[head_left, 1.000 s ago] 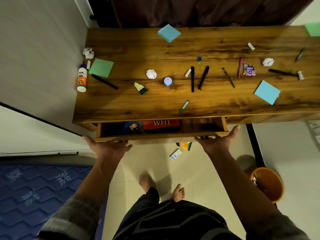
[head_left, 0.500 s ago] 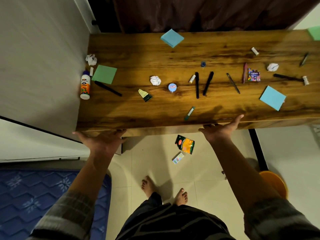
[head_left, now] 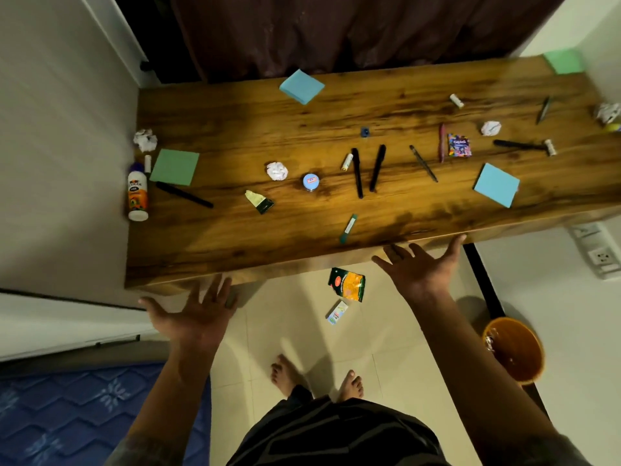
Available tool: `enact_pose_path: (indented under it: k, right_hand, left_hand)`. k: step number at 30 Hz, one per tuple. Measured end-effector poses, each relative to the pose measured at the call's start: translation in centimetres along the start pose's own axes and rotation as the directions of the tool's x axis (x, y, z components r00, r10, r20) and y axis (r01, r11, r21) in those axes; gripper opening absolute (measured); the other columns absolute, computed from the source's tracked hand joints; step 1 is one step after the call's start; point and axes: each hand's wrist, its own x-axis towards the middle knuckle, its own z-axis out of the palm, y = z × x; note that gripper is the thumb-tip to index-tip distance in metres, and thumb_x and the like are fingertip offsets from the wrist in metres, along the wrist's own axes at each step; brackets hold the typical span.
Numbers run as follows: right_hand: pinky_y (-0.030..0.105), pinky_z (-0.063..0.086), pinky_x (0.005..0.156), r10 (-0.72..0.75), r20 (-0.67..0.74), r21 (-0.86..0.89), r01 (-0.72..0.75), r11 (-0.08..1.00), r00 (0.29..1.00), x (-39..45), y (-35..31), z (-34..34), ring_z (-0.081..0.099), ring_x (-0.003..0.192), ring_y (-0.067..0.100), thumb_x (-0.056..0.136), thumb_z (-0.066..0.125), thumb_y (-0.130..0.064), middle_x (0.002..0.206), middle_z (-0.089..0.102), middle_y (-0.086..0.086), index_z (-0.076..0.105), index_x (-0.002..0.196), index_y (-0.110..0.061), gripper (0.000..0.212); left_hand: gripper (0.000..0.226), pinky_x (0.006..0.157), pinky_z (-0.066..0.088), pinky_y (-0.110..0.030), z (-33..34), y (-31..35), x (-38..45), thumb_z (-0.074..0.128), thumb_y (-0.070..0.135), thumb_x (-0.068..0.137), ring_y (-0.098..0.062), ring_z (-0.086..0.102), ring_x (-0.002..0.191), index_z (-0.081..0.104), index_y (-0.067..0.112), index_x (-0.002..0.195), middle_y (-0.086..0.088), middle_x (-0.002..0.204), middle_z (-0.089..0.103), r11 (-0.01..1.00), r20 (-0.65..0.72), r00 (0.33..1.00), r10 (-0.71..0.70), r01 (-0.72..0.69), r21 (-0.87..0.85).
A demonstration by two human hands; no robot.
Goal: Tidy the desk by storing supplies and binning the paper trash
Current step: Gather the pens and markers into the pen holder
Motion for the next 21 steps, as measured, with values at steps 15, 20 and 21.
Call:
enact_pose_path:
  k: [15, 20, 21]
  right_hand:
    - [0.068, 0.033, 0.112, -0.13, 0.204, 0.125, 0.106, 0.986, 0.97, -8.8, -5.7, 0.6, 0.055, 0.13, 0.044, 0.08, 0.055, -0.082, 0.143, 0.054, 0.025, 0.046, 0.147, -0.016, 0.095]
    - [0.062, 0.032, 0.116, -0.109, 0.303, 0.026, 0.106, 0.994, 0.947, -8.0, -9.4, 2.0, 0.052, 0.135, 0.04, 0.083, 0.048, -0.083, 0.146, 0.054, 0.021, 0.047, 0.148, -0.013, 0.096]
    - [0.061, 0.032, 0.116, -0.098, 0.32, -0.018, 0.109, 0.994, 0.942, -7.7, -10.0, 2.3, 0.052, 0.135, 0.038, 0.084, 0.046, -0.083, 0.145, 0.055, 0.02, 0.048, 0.148, -0.013, 0.095]
  left_hand:
    - [0.079, 0.124, 0.018, -0.052, 3.4, -7.0, -2.3, 0.028, 0.073, 0.1, -0.03, 0.05, 0.143, 0.04, 0.019, 0.157, -0.012, 0.155, 0.05, 0.739, 0.079, 0.894, -0.441, 0.311, 0.598]
    - [0.072, 0.124, 0.021, -0.049, 9.4, -11.0, -2.9, 0.02, 0.066, 0.102, -0.027, 0.05, 0.143, 0.045, 0.023, 0.153, -0.01, 0.153, 0.053, 0.609, 0.147, 0.865, -0.48, 0.208, 0.765]
    - [0.071, 0.122, 0.025, -0.049, 10.5, -11.7, -2.9, 0.019, 0.064, 0.102, -0.027, 0.051, 0.142, 0.047, 0.022, 0.152, -0.011, 0.151, 0.055, 0.587, 0.176, 0.852, -0.493, 0.176, 0.79]
